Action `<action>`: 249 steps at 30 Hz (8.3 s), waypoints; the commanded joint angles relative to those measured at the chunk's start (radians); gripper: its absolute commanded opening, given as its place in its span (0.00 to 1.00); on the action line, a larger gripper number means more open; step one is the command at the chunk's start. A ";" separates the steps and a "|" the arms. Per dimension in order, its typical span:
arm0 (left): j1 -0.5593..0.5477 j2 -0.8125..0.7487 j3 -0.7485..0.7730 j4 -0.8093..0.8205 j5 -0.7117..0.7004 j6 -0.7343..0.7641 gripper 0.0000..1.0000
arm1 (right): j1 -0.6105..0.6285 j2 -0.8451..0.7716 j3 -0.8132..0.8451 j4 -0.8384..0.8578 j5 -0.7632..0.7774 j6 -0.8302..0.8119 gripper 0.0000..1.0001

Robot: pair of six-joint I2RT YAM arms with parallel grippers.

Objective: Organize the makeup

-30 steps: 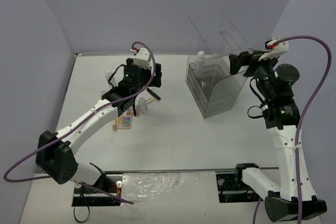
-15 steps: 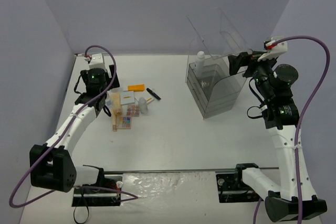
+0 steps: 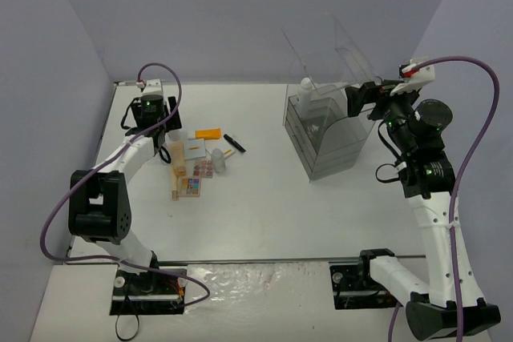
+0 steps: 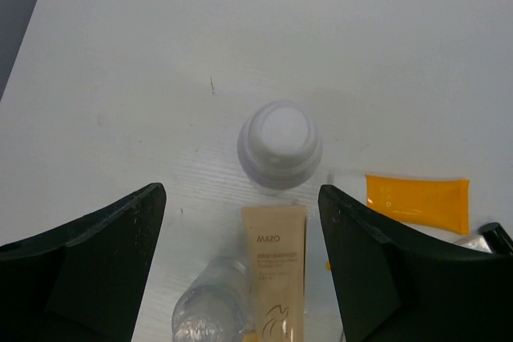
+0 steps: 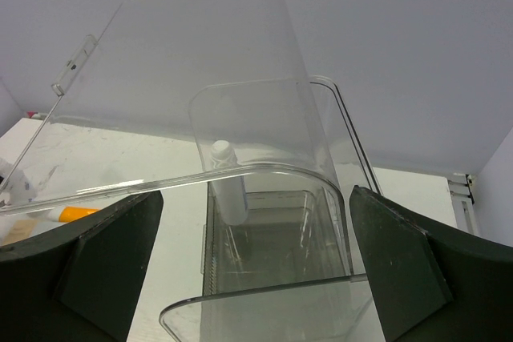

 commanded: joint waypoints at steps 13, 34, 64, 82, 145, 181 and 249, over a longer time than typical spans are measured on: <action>0.002 0.095 0.118 0.162 0.099 0.047 0.63 | 0.006 -0.009 0.019 0.122 0.015 -0.009 1.00; 0.002 0.099 0.119 0.262 0.177 0.080 0.00 | 0.006 -0.009 0.030 0.117 0.011 -0.005 1.00; -0.502 0.046 0.512 0.081 0.409 0.123 0.00 | 0.006 0.003 0.030 0.121 0.005 0.004 1.00; -0.666 0.183 0.646 0.207 0.352 0.118 0.00 | 0.007 0.011 0.050 0.122 0.001 0.012 1.00; -0.710 0.123 0.553 0.369 0.264 0.115 0.00 | 0.013 0.022 0.071 0.174 0.097 0.064 0.87; -0.722 0.120 0.658 0.280 0.271 0.144 0.00 | -0.028 0.069 0.007 0.263 -0.061 -0.097 0.17; -0.644 0.346 0.772 0.323 0.284 0.115 0.00 | -0.068 0.090 -0.005 0.249 -0.075 0.110 0.00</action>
